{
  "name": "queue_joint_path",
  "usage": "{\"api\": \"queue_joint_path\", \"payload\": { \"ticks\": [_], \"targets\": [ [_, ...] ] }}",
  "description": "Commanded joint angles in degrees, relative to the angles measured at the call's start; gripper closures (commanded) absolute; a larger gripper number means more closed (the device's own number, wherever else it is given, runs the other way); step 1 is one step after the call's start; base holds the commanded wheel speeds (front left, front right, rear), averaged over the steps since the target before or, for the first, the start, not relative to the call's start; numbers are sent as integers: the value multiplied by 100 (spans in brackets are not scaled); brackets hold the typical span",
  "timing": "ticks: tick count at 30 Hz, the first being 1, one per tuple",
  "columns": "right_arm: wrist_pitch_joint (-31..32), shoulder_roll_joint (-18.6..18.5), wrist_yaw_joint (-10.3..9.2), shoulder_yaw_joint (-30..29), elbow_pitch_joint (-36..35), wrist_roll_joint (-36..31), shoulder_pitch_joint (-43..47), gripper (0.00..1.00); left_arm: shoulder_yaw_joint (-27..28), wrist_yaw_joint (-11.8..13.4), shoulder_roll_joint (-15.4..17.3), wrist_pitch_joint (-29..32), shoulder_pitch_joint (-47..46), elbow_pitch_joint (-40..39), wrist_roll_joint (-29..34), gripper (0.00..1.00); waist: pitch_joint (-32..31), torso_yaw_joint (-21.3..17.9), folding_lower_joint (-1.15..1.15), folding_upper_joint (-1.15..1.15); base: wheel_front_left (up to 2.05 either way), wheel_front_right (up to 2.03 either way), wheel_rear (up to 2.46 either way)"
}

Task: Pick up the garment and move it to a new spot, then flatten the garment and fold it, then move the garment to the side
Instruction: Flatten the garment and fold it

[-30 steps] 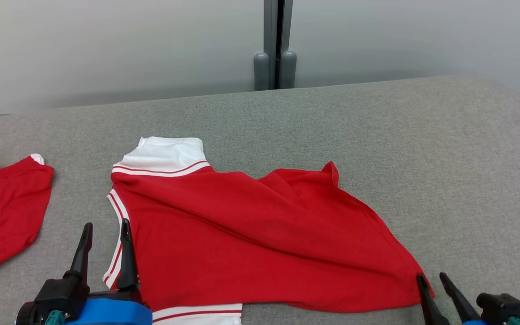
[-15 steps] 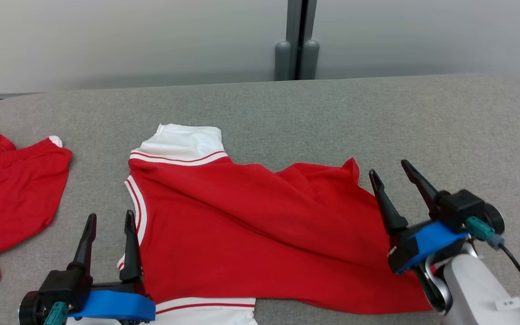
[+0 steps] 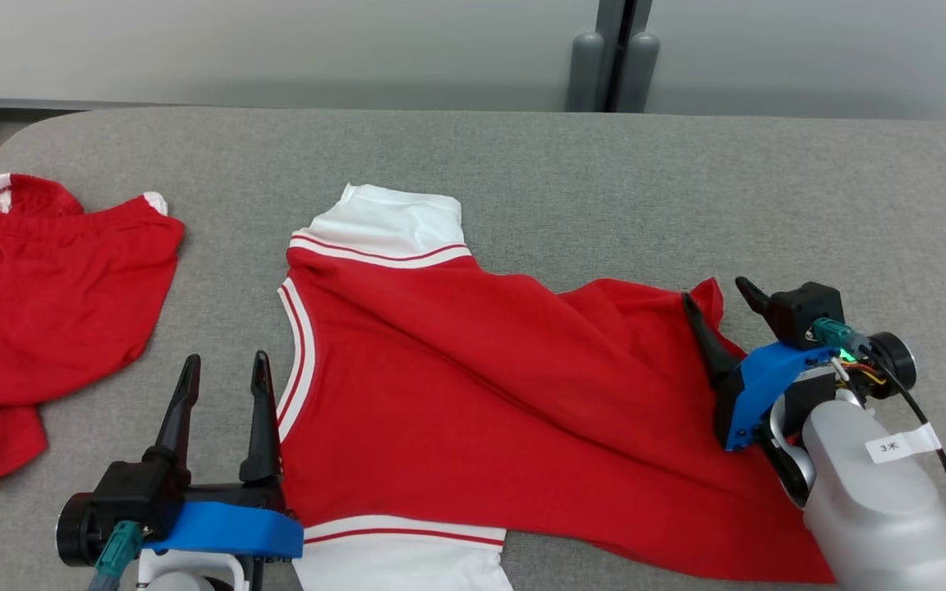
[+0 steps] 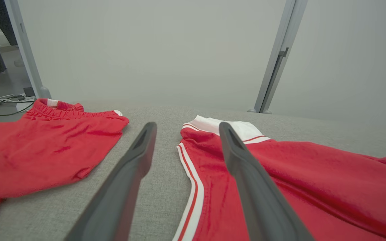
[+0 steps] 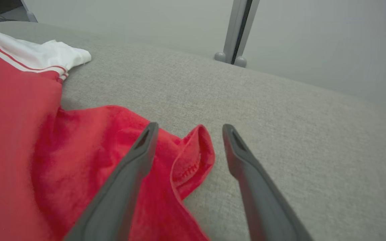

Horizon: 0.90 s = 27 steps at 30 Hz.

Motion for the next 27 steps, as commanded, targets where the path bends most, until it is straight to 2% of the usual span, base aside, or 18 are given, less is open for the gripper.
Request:
{"api": "queue_joint_path", "payload": {
  "ticks": [1, 9, 10, 11, 12, 19, 27],
  "targets": [
    [6, -33, 1, -10, 250, -6, -152, 0, -24, 27, -3, -16, -90, -3, -35, 0, 83, 101, -1, -1, 0, 0, 0],
    [-62, 56, 1, 144, 1283, 92, -463, 0, -88, 47, -4, -16, -136, -13, -70, 0, 187, 227, -1, -1, 0, 0, 0],
    [-60, 93, 1, 185, 1368, 144, -489, 15, -94, 50, -4, -16, -142, -14, -75, 0, 196, 235, -1, -1, 0, 0, 0],
    [-66, 112, 1, 226, 1436, 173, -513, 87, -96, 58, -3, -16, -149, -18, -79, 0, 204, 240, -1, -1, 0, 0, 0],
    [-82, 117, 1, 265, 1486, 208, -534, 100, -100, 68, -3, -16, -161, -21, -82, 0, 212, 244, -1, -1, 0, 0, 0],
    [-175, -145, 0, 256, 1616, 489, -932, 100, -119, 94, -5, -16, -223, -29, -101, 0, 254, 264, -1, -1, 0, 0, 0],
    [-257, -674, 0, -193, 1637, 630, -1493, 100, -117, 104, -4, -16, -250, -17, -142, 0, 275, 315, -1, -1, 0, 0, 0]
  ]
}}
